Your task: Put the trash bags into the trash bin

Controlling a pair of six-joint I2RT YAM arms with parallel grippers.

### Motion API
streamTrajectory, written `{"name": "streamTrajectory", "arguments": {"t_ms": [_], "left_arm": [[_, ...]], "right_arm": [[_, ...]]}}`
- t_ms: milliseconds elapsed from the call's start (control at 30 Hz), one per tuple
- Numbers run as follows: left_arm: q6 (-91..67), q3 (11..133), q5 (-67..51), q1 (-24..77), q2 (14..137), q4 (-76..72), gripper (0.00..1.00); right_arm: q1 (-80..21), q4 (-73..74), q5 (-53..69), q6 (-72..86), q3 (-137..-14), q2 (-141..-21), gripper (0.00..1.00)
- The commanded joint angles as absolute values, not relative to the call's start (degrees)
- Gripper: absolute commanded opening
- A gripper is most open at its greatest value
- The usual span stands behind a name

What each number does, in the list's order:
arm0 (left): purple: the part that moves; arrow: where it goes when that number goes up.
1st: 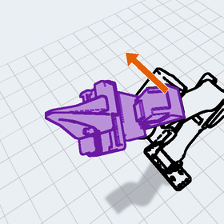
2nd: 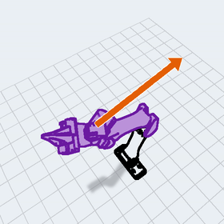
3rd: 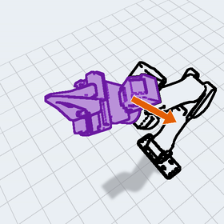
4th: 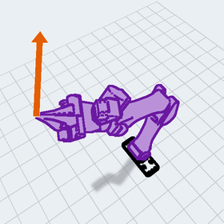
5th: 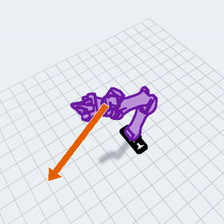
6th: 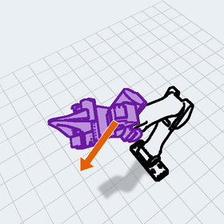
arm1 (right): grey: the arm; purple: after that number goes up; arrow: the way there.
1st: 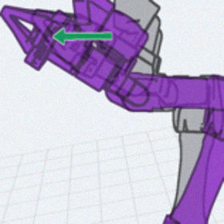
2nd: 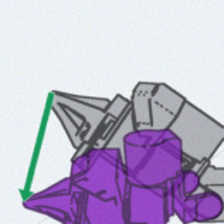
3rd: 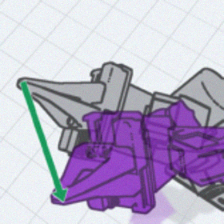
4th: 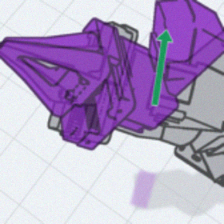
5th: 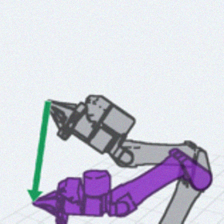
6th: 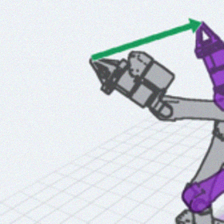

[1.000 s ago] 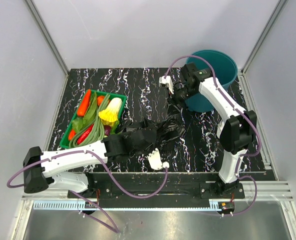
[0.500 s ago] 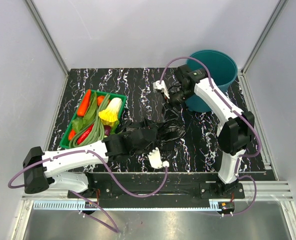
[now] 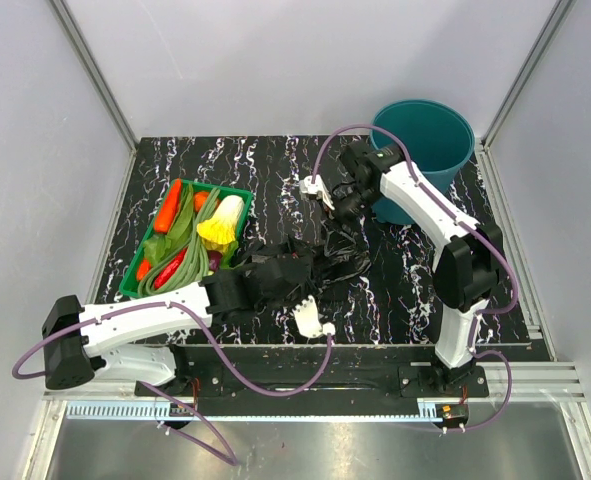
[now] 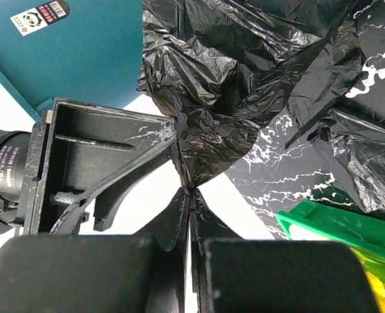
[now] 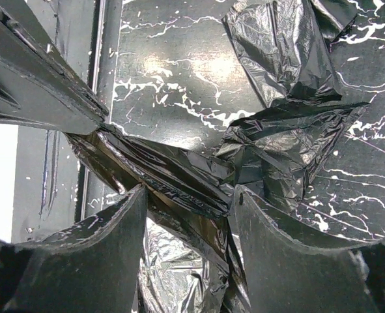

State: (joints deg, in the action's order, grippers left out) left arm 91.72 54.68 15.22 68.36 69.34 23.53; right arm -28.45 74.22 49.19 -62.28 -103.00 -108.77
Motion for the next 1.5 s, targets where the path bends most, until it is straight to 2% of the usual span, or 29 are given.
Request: {"name": "streamTrajectory", "arguments": {"t_ms": [0, 200, 300, 367, 500, 567, 700, 767, 967, 1200, 1300, 1400, 1467], "left_arm": [[92.55, 54.14, 14.06, 68.03, 67.32, 20.83, 0.00], [92.90, 53.70, 13.97, 68.03, 66.97, 20.48, 0.00], [92.46, 53.53, 14.15, 68.03, 66.88, 20.30, 0.00], [92.37, 53.61, 14.15, 67.94, 66.80, 20.13, 0.00], [92.37, 53.09, 14.33, 67.94, 66.53, 19.43, 0.00], [92.11, 52.82, 14.59, 67.94, 66.45, 18.81, 0.00], [88.25, 55.80, 15.81, 67.24, 67.85, 18.72, 0.00], [84.57, 58.52, 16.96, 66.62, 69.69, 20.21, 0.10], [67.52, 73.63, 18.02, 64.87, 76.19, 32.24, 0.20], [51.79, 87.60, 15.12, 60.83, 81.81, 44.54, 0.62], [41.87, 96.04, 12.49, 58.54, 86.03, 50.70, 0.84], [32.90, 103.16, 8.45, 56.17, 88.85, 56.32, 0.98], [30.07, 106.51, 4.85, 54.41, 90.34, 59.84, 0.99]], "right_arm": [[-29.27, 74.18, 48.78, -64.51, -102.39, -108.28, 0.62], [-30.06, 73.21, 48.87, -63.72, -102.66, -109.33, 0.61], [-30.58, 73.39, 48.96, -64.16, -102.48, -109.60, 0.56], [-31.02, 73.30, 48.69, -64.07, -102.48, -109.95, 0.46], [-31.11, 73.21, 48.52, -62.76, -103.35, -110.83, 0.14], [-31.20, 72.86, 48.08, -61.27, -104.06, -111.09, 0.02], [-31.11, 66.38, 44.57, -53.98, -103.62, -109.96, 0.00], [-31.11, 61.63, 41.07, -48.37, -103.71, -109.25, 0.00], [-30.67, 51.43, 32.27, -33.51, -105.55, -107.75, 0.00], [-29.36, 48.52, 24.88, -22.43, -110.91, -109.07, 0.00], [-27.43, 50.00, 26.36, -18.03, -115.03, -111.26, 0.00], [-24.97, 55.09, 32.58, -15.65, -121.44, -114.42, 0.00], [-24.52, 59.57, 36.72, -17.39, -124.79, -116.10, 0.00]]}}
